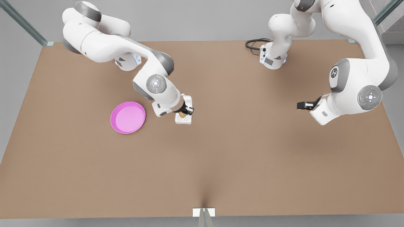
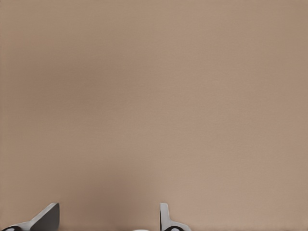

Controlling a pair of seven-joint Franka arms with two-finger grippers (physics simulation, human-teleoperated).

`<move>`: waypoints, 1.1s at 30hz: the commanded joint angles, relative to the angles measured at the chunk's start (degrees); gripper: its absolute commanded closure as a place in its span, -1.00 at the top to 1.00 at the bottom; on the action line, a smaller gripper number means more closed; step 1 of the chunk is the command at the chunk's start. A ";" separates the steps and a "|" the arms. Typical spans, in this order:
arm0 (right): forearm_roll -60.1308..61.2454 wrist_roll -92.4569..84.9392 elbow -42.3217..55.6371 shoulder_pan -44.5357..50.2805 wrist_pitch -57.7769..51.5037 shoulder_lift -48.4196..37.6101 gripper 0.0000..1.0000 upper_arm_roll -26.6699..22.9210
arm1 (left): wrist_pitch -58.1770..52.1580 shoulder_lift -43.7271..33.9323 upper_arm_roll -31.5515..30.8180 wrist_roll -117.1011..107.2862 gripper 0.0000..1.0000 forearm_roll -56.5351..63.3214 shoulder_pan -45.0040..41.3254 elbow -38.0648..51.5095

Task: Pack egg into the box and close the box lid

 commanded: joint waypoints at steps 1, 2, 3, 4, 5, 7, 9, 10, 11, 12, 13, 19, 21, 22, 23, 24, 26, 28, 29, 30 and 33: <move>-1.05 0.51 -0.53 0.07 -0.38 0.06 0.26 0.13 | -0.09 0.00 0.00 0.00 1.00 0.15 0.01 0.00; -1.14 0.69 -1.94 0.16 1.55 0.33 0.26 0.13 | 0.00 0.00 0.00 0.00 1.00 0.06 0.01 0.00; -1.41 0.86 -4.84 0.24 3.84 0.32 0.25 0.13 | 0.00 0.17 0.00 0.00 1.00 0.06 0.01 -0.09; -1.67 1.65 -6.86 0.16 6.39 0.32 0.26 0.21 | -0.09 0.17 0.00 0.00 1.00 0.06 0.01 -0.09; -2.45 1.65 -8.88 0.16 6.83 0.32 0.25 0.13 | -0.09 0.17 0.00 0.00 1.00 0.06 0.01 -0.09; -4.57 1.30 -11.08 0.07 6.13 0.32 0.25 -0.75 | -0.09 0.17 0.00 0.00 1.00 0.06 0.01 -0.18; -6.94 1.56 -14.77 0.16 7.09 0.68 0.23 -1.89 | -0.09 0.17 0.00 0.00 1.00 0.06 0.01 -0.18; -7.47 1.56 -15.47 0.33 7.10 0.59 0.23 -2.69 | -0.09 0.26 0.00 0.00 1.00 0.06 0.01 -0.26; -8.35 1.65 -15.30 4.11 7.18 0.68 0.24 -6.29 | -0.17 0.26 0.00 0.00 1.00 0.06 0.01 -0.26; -8.44 1.65 -15.21 5.69 7.45 0.76 0.24 -8.40 | -0.17 0.26 0.00 -0.09 1.00 0.06 0.01 -0.18; -8.52 1.65 -15.47 5.78 7.71 0.76 0.24 -8.75 | -0.09 0.26 0.00 -0.09 1.00 0.06 0.01 -0.26; -10.46 1.65 -17.32 11.05 9.38 0.85 0.60 -15.78 | -0.18 0.26 0.00 -0.09 1.00 -0.02 0.01 -0.26; -10.37 1.65 -17.67 11.05 9.29 0.76 1.00 -15.69 | -0.79 0.26 0.00 -0.09 1.00 -0.02 0.01 -0.26; -10.28 1.65 -18.02 11.05 9.29 0.76 1.00 -15.69 | -0.79 0.26 0.00 -0.09 1.00 0.06 0.01 -0.26; -10.37 1.65 -18.11 11.05 9.29 0.76 1.00 -15.69 | -0.79 0.26 0.00 -0.09 1.00 -0.02 0.01 -0.26; -10.28 1.65 -18.11 10.97 9.21 0.76 1.00 -15.69 | -0.79 0.26 0.00 -0.09 1.00 -0.02 0.01 -0.26; -10.11 1.56 -18.11 10.79 8.77 0.68 1.00 -15.61 | -0.70 0.35 0.00 -0.09 1.00 -0.02 -0.08 -0.26; -10.11 1.56 -18.20 10.70 8.50 0.41 1.00 -15.61 | -0.70 0.26 0.00 -0.09 1.00 -0.02 0.01 -0.18; -9.93 1.65 -18.20 10.18 7.89 -0.11 1.00 -15.26 | -0.70 0.35 0.00 -0.09 1.00 -0.02 0.00 -0.18; -9.93 0.51 -18.99 5.44 5.17 -2.22 1.00 -12.45 | -0.70 0.35 -0.09 -0.17 1.00 -0.11 -0.08 -0.18; -12.21 -13.63 -19.17 -29.89 -5.12 -5.48 1.00 8.74 | -3.16 -1.15 -4.92 0.88 1.00 -0.29 -0.08 1.76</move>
